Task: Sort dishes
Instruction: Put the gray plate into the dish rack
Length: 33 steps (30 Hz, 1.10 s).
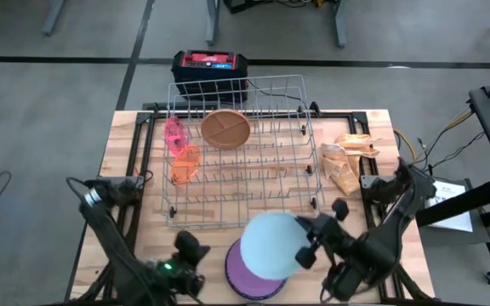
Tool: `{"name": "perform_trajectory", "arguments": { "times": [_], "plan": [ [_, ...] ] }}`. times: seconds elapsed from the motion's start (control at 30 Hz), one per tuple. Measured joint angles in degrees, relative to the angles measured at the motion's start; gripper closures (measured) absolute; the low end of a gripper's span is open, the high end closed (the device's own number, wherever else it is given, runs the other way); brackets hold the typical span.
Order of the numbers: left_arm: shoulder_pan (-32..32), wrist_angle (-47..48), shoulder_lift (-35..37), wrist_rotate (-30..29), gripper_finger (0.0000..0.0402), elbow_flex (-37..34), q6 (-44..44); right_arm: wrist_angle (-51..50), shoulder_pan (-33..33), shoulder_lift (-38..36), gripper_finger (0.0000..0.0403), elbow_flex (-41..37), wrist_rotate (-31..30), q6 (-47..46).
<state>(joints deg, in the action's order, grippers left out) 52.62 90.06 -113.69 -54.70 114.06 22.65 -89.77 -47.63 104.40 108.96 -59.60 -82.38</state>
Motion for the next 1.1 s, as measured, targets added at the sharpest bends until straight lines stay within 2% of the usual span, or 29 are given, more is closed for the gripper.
{"name": "perform_trajectory", "arguments": {
  "times": [0.37, 0.53, 0.7, 0.83, 0.97, 1.03, 1.1],
  "plan": [
    [0.15, -0.79, 23.64, -4.48, 0.0401, -17.09, 1.81, -0.03, 12.43, -6.64, 0.0403, 6.26, -17.47, 31.1],
    [0.07, -1.53, 33.29, -10.61, 0.0401, -22.2, 3.37, 0.28, 21.93, -9.82, 0.0403, 7.04, -22.55, 43.31],
    [0.07, -3.38, 40.16, -15.73, 0.0401, -23.63, 3.52, 0.47, 32.95, -11.71, 0.0403, 7.02, -29.25, 52.48],
    [0.07, -3.81, 44.41, -19.88, 0.0401, -23.63, 3.41, 0.76, 42.61, -11.67, 0.0403, 6.98, -30.35, 56.71],
    [0.07, -4.01, 47.84, -25.36, 0.0401, -22.63, 3.37, 3.06, 51.42, -10.36, 0.0403, 6.84, -29.97, 57.06],
    [0.07, -4.0, 49.28, -26.99, 0.0401, -21.49, 3.38, 6.09, 54.92, -9.03, 0.0403, 6.82, -26.41, 58.79],
    [0.06, -4.08, 50.33, -28.32, 0.0401, -20.5, 3.37, 12.54, 58.29, -7.99, 0.0403, 6.87, -18.63, 64.35]
  ]
}}
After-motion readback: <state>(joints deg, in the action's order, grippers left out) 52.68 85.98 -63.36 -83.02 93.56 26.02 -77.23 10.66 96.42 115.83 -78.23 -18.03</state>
